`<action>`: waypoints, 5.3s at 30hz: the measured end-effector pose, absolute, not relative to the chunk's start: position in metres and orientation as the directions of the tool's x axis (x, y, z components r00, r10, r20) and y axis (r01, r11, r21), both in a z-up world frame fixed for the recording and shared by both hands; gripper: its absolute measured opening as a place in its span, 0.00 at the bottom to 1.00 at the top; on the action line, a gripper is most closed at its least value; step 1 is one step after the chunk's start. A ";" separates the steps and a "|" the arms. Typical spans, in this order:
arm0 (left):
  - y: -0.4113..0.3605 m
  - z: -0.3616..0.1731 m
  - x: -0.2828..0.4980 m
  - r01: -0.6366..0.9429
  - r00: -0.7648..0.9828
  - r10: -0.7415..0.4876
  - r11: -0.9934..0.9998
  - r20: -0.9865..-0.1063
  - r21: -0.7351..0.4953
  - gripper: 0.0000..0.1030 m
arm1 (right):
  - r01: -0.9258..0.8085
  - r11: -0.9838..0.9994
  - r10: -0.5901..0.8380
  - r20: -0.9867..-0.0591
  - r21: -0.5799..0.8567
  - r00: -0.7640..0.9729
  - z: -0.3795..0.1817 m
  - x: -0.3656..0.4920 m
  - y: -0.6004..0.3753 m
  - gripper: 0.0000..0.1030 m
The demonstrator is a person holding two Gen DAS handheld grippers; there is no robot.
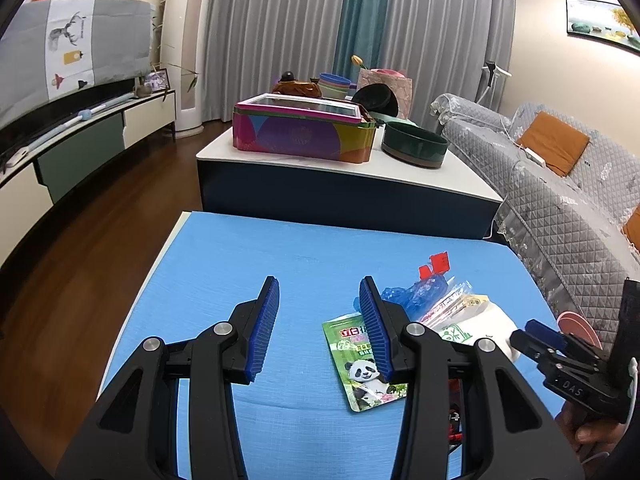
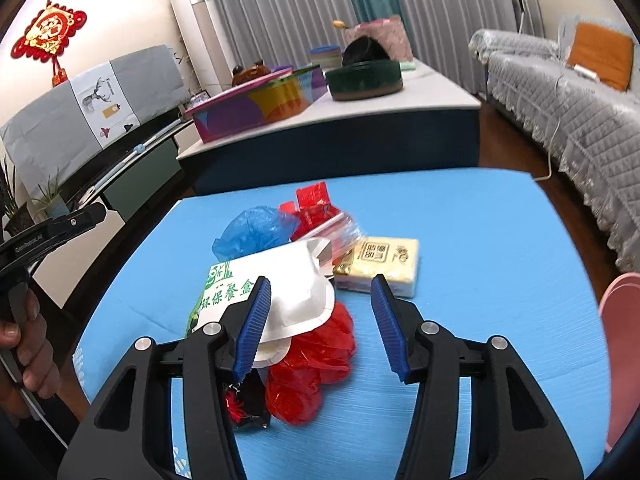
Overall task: Collect trash
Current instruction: 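Grasp the white paper bag with the right tool, then grasp the blue plastic bag with the left tool while the right tool holds the white paper bag, then carry the white paper bag and blue plastic bag in both tools over the pink bucket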
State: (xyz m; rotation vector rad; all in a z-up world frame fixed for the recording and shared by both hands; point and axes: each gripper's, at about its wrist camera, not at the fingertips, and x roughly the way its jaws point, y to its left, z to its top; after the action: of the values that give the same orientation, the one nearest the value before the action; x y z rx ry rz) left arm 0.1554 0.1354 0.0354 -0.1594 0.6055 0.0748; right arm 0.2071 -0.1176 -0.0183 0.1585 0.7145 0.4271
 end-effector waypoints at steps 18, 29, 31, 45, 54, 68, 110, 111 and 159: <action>0.107 0.019 0.180 -0.057 0.797 -0.011 0.994 -0.604 -0.094 0.41 | -0.491 0.829 0.545 -0.581 0.267 0.604 -0.016 0.199 -0.094 0.23; 0.067 -0.003 0.212 0.018 0.758 -0.058 0.998 -0.649 -0.067 0.41 | -0.524 0.805 0.587 -0.496 0.278 0.640 0.009 0.191 -0.111 0.14; 0.062 -0.006 0.219 0.025 0.749 -0.064 0.997 -0.659 -0.068 0.45 | -0.523 0.806 0.588 -0.487 0.278 0.646 0.012 0.192 -0.114 0.14; 0.035 -0.038 0.248 0.056 0.657 -0.064 0.998 -0.751 -0.037 0.48 | -0.468 0.834 0.552 -0.444 0.293 0.706 0.022 0.193 -0.152 0.13; 0.037 -0.046 0.243 0.076 0.601 -0.065 0.997 -0.796 -0.025 0.48 | -0.453 0.838 0.544 -0.395 0.305 0.740 0.034 0.187 -0.162 0.11; 0.047 -0.033 0.226 0.034 0.618 -0.006 0.999 -0.786 0.019 0.00 | -0.392 0.872 0.482 -0.376 0.293 0.791 0.049 0.169 -0.185 0.03; -0.032 0.060 0.155 0.201 0.831 -0.178 0.980 -0.528 -0.013 0.00 | -0.128 0.969 0.216 -0.467 0.213 0.857 0.055 0.147 -0.250 0.03; -0.036 0.059 0.156 0.209 0.830 -0.185 0.978 -0.526 -0.014 0.00 | -0.123 0.970 0.211 -0.468 0.211 0.858 0.056 0.147 -0.253 0.03; -0.230 0.022 0.162 0.561 0.665 -0.497 0.825 -0.557 -0.065 0.00 | 0.151 0.976 -0.041 -0.545 0.158 0.838 0.027 0.123 -0.401 0.03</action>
State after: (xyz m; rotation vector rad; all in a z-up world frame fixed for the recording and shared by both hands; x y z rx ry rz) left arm 0.1620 -0.2300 0.0224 0.1153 0.5941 -0.5989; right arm 0.1226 -0.4007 0.0266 0.1982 0.5700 -0.1021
